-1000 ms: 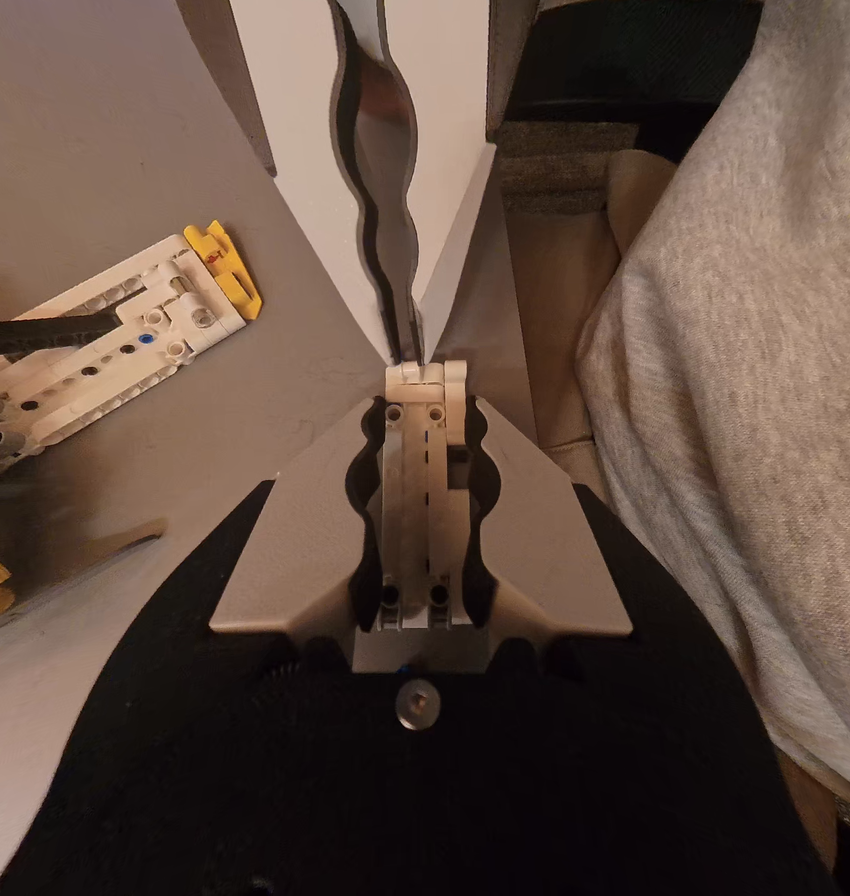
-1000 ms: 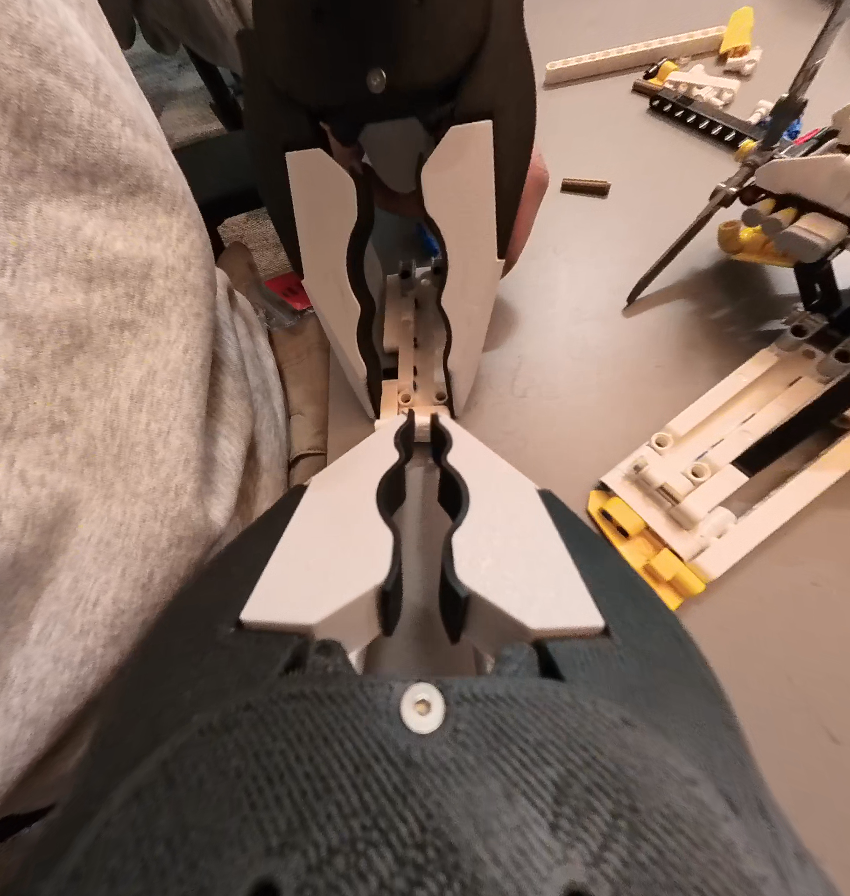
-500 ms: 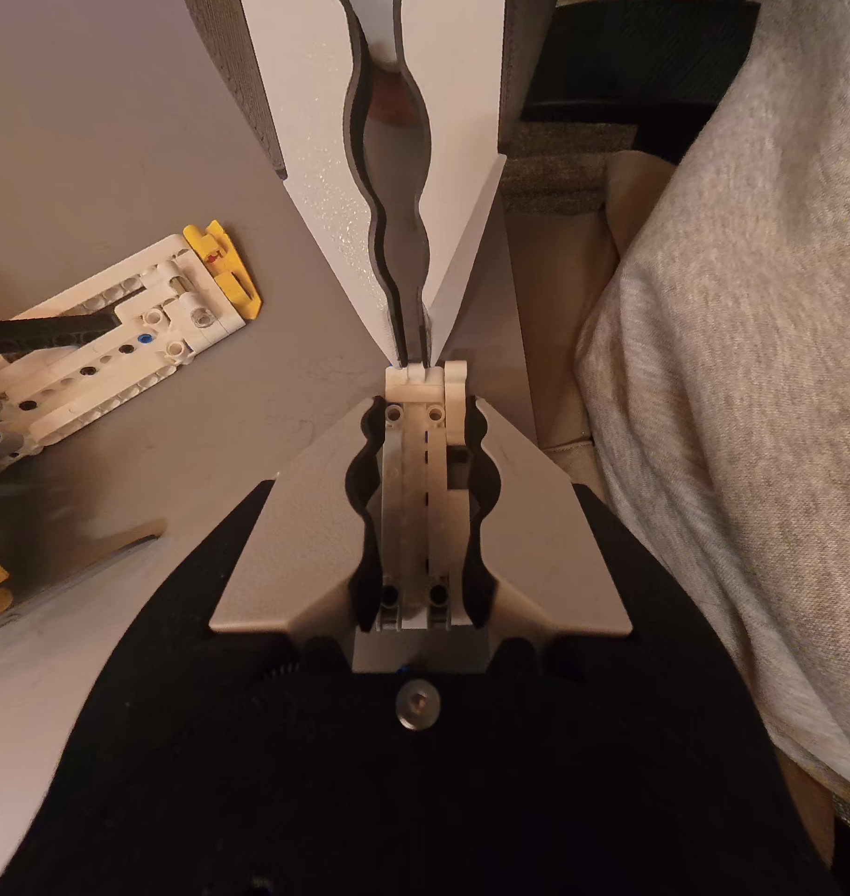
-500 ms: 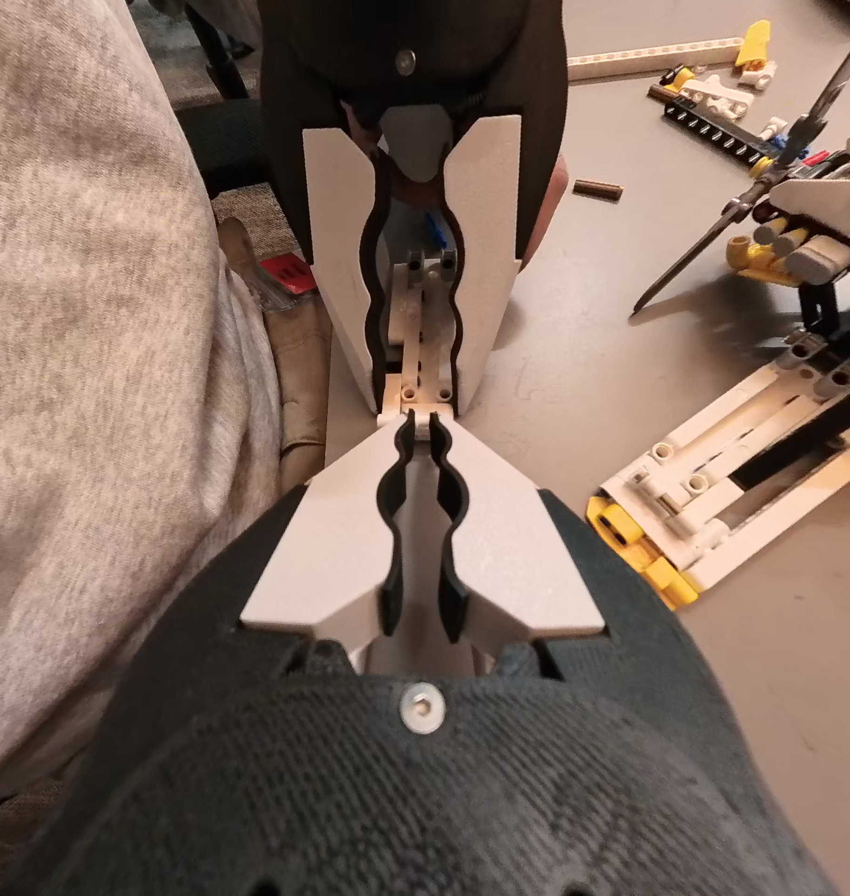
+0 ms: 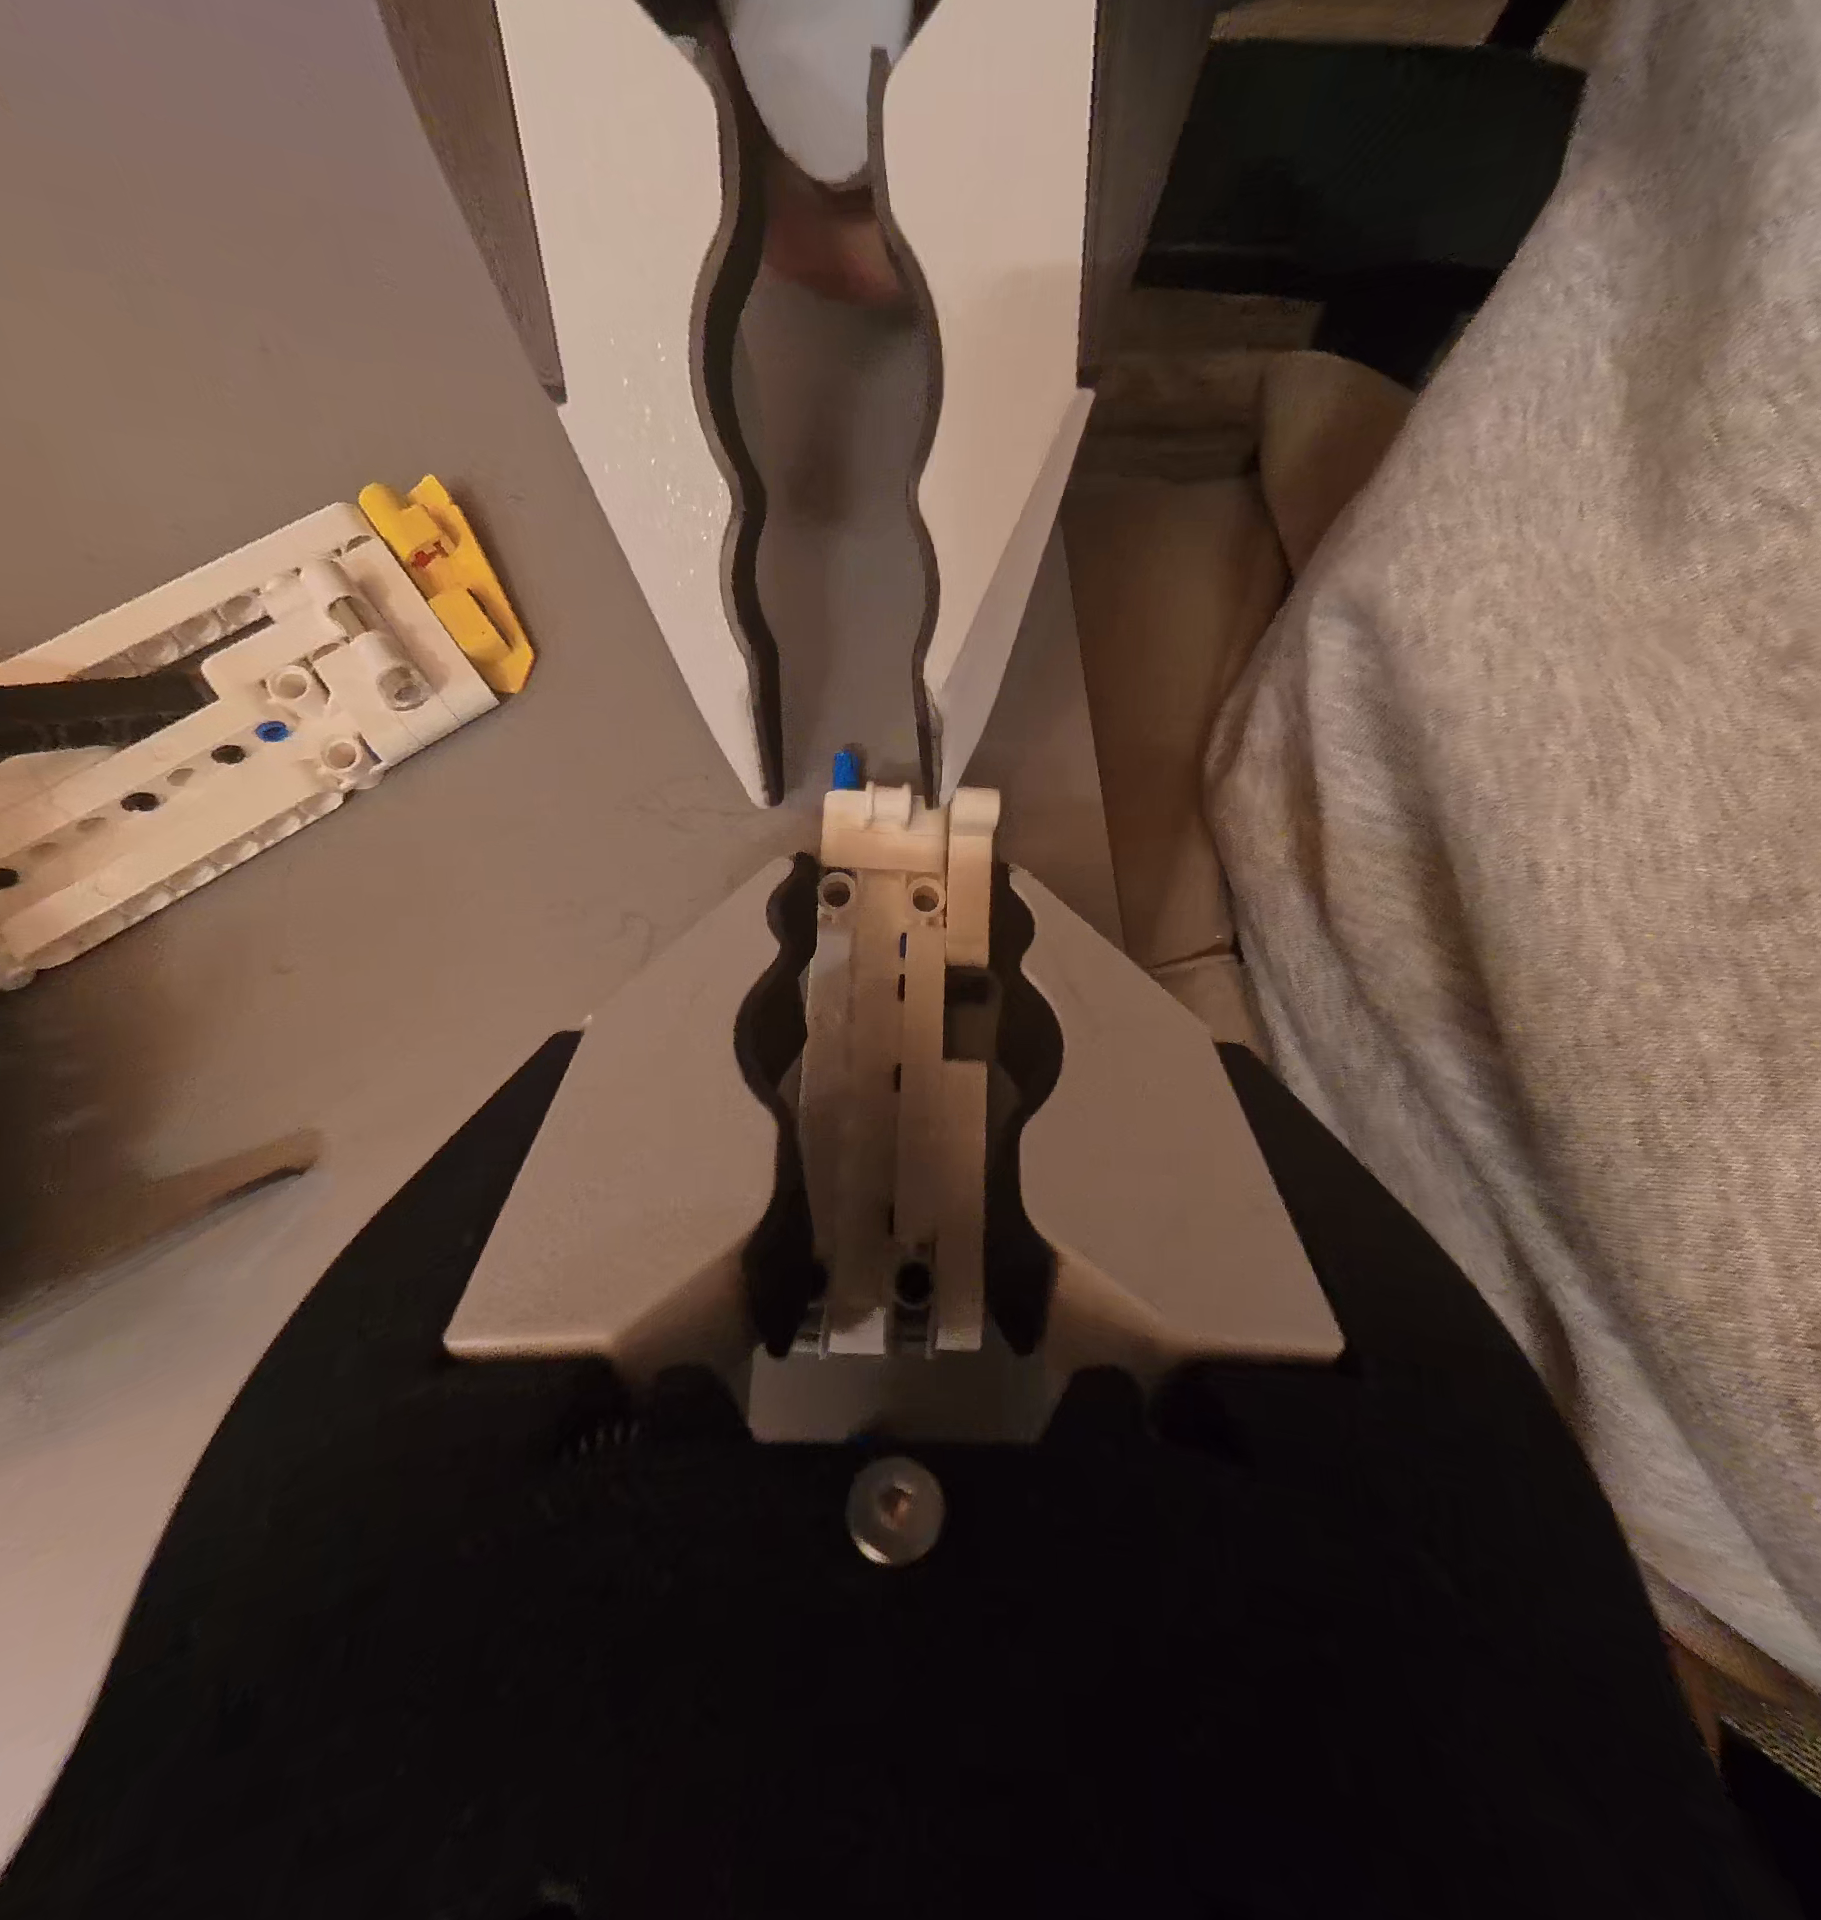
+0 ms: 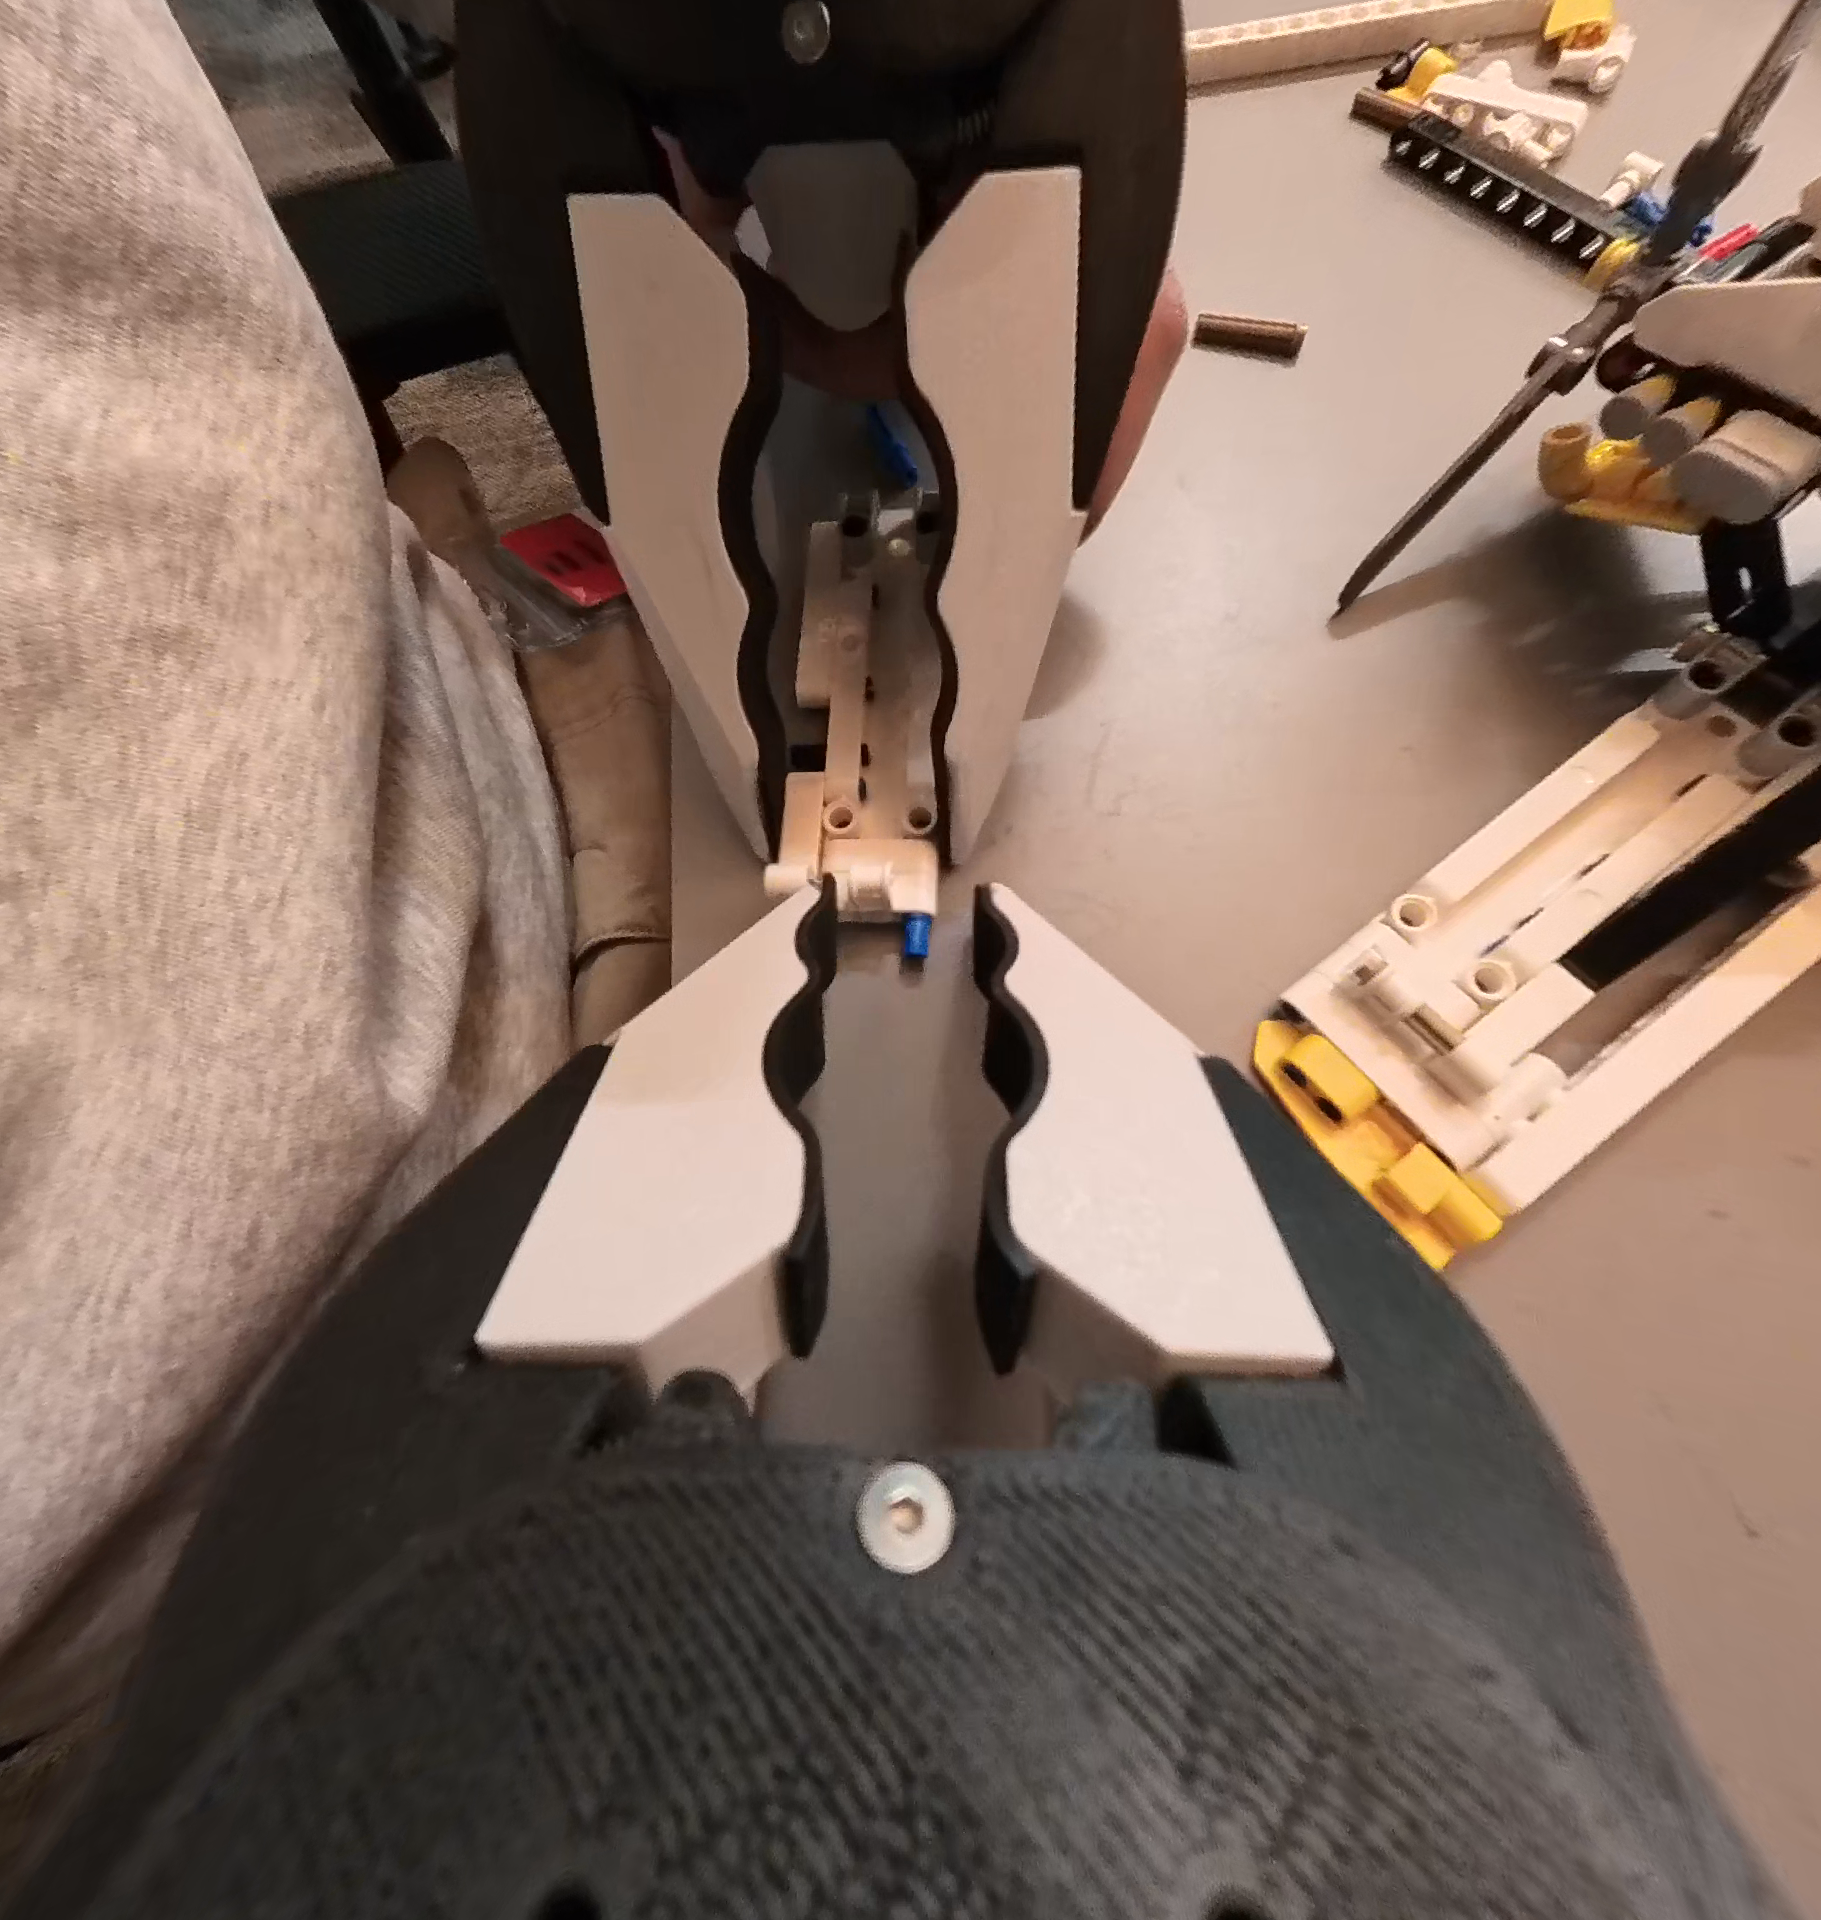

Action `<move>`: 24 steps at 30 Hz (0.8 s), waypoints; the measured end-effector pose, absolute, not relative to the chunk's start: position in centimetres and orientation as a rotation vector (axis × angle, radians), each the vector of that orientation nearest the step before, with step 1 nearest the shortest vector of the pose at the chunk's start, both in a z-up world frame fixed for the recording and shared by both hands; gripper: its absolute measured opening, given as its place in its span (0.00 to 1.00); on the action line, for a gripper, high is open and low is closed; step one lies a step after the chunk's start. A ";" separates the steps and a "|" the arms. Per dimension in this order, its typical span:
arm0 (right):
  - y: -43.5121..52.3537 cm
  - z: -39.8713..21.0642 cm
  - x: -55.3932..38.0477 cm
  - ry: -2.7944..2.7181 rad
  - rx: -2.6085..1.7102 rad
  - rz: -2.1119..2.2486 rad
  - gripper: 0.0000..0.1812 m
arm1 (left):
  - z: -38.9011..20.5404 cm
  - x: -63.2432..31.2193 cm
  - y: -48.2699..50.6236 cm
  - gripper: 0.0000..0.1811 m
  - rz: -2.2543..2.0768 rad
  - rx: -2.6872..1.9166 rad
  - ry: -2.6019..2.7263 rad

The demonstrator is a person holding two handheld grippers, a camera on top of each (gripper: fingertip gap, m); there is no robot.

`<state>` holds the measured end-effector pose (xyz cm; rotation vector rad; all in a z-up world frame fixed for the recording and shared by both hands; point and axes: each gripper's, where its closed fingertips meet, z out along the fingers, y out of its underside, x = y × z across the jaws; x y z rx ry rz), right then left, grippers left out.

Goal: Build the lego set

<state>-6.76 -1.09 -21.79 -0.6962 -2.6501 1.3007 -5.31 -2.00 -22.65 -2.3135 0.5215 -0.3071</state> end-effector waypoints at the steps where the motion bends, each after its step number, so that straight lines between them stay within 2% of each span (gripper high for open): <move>1: -1.1 -21.8 -6.7 -2.653 -0.697 1.302 0.13 | -22.6 -5.3 -2.0 0.18 -0.315 -2.318 0.523; 6: -1.1 -21.9 -6.6 -2.660 -0.738 1.314 0.11 | -22.6 -6.0 -2.0 0.23 -0.256 -2.362 0.499; 18: 0.1 -21.8 -7.8 -2.399 -1.079 1.205 0.10 | -17.7 -10.1 -5.2 0.21 -0.018 -2.203 0.040; 24: 0.5 -22.1 -7.7 -2.340 -1.093 1.114 0.13 | -17.4 -7.6 -7.1 0.20 -0.019 -2.176 -0.030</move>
